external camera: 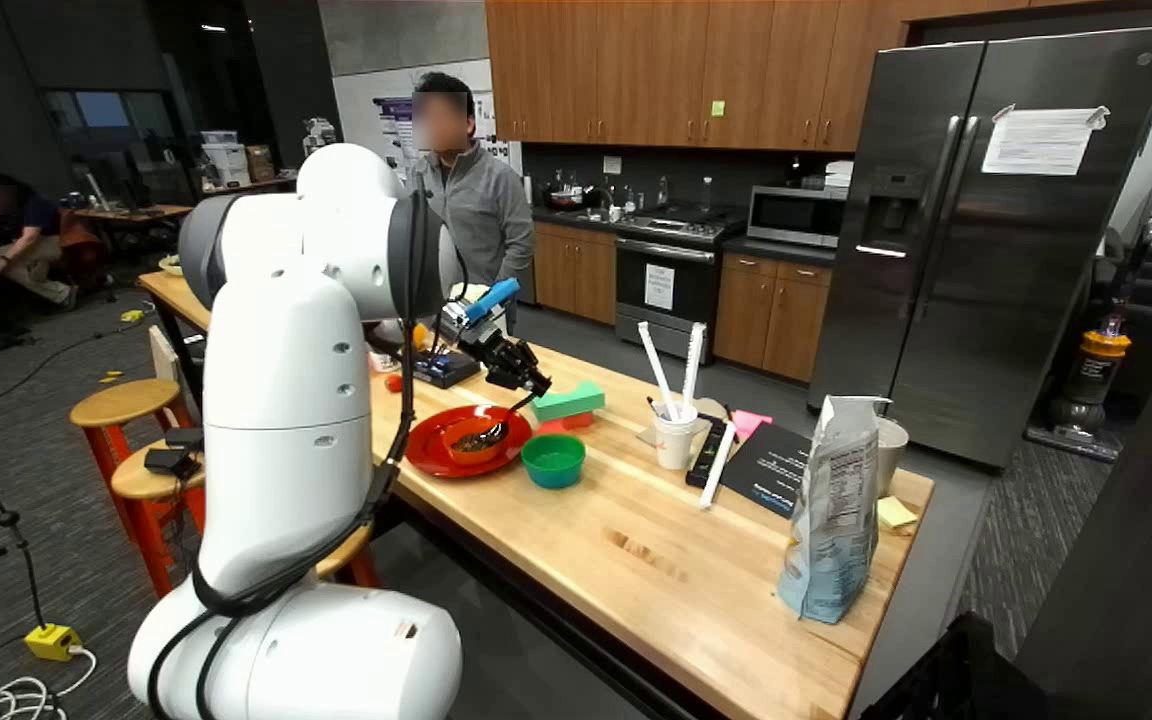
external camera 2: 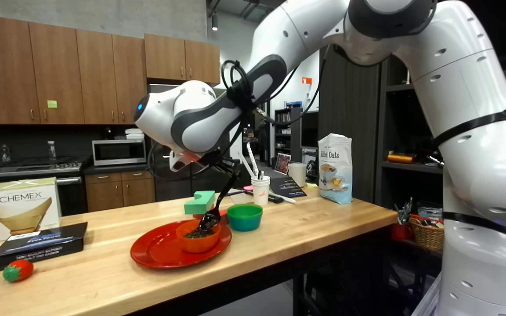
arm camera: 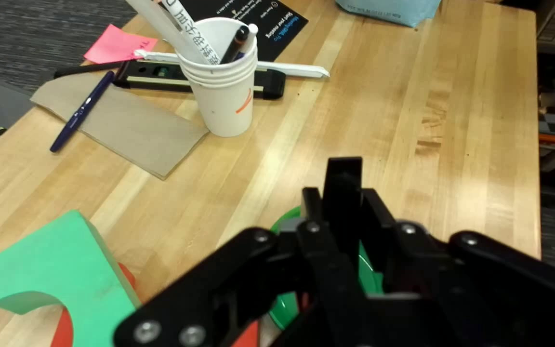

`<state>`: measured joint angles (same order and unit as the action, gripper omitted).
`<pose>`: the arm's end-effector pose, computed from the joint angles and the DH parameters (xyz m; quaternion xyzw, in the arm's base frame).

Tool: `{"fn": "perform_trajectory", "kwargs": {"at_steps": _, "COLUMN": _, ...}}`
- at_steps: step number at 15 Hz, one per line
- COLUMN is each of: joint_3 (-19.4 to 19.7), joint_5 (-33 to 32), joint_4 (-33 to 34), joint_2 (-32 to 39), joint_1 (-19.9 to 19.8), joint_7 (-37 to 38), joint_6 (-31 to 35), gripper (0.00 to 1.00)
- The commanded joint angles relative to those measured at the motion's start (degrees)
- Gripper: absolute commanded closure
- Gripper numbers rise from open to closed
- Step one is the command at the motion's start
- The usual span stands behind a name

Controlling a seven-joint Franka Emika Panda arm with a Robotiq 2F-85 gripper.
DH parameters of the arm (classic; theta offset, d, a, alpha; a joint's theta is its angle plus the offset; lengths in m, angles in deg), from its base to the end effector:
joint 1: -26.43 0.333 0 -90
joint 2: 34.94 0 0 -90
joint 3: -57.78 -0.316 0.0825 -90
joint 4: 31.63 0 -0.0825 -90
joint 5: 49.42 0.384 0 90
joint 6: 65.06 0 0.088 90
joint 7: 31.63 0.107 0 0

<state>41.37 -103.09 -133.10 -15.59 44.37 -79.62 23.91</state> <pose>0.5470 0.2513 0.3778 0.5851 0.6679 -0.2820 0.3635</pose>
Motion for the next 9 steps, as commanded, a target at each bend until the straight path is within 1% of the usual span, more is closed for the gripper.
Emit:
{"fn": "perform_trajectory", "kwargs": {"at_steps": 1, "joint_3": 0.1, "joint_5": -3.2, "joint_4": 5.5, "joint_2": 3.4, "joint_1": 1.2, "joint_7": -4.6, "joint_6": -3.8, "gripper": 0.94}}
{"fn": "perform_trajectory", "kwargs": {"at_steps": 9, "joint_3": 0.4, "joint_5": -9.9, "joint_4": 15.0, "joint_2": 10.0, "joint_1": 5.0, "joint_7": -12.7, "joint_6": -9.6, "gripper": 0.94}}
